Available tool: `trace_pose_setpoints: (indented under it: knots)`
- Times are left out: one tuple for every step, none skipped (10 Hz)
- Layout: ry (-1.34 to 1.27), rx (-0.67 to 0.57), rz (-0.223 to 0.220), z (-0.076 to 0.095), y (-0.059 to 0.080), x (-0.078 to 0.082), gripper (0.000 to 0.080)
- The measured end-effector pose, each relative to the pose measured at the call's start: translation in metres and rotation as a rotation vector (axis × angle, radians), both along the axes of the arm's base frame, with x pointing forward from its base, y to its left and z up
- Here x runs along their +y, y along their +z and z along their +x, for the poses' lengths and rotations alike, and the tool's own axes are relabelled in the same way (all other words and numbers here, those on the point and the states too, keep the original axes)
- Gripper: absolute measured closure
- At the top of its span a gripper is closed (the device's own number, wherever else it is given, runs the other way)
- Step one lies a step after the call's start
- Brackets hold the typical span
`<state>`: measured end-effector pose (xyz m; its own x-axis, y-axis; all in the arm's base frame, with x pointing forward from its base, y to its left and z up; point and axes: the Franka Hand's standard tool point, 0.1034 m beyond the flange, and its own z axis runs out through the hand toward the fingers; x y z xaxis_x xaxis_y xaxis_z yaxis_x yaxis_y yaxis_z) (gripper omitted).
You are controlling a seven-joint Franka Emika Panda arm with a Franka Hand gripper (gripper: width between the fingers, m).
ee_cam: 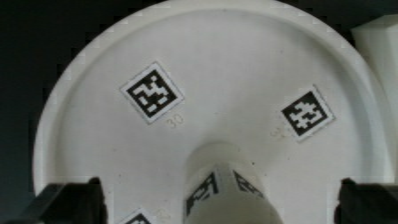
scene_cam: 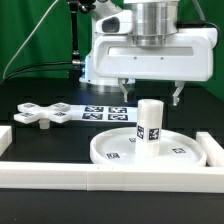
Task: Assemble round table
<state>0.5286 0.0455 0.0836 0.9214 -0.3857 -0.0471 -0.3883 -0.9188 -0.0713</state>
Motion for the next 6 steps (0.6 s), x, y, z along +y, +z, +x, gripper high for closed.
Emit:
trace_pose_setpoints:
  knots:
    - [0.002,0.000,0.000,0.000,0.000,0.001,0.0151]
    - [0.004,0.001,0.000,0.000,-0.001,0.002,0.0151]
    - [0.071,-0.006,-0.011,-0.001,0.000,0.008,0.0151]
    - [0.176,-0.014,-0.013,-0.006,0.004,0.006,0.0151]
    - [0.262,-0.020,-0.018,-0.015,0.010,-0.003,0.0151]
    - [0.300,-0.021,-0.016,-0.022,0.013,-0.014,0.0151]
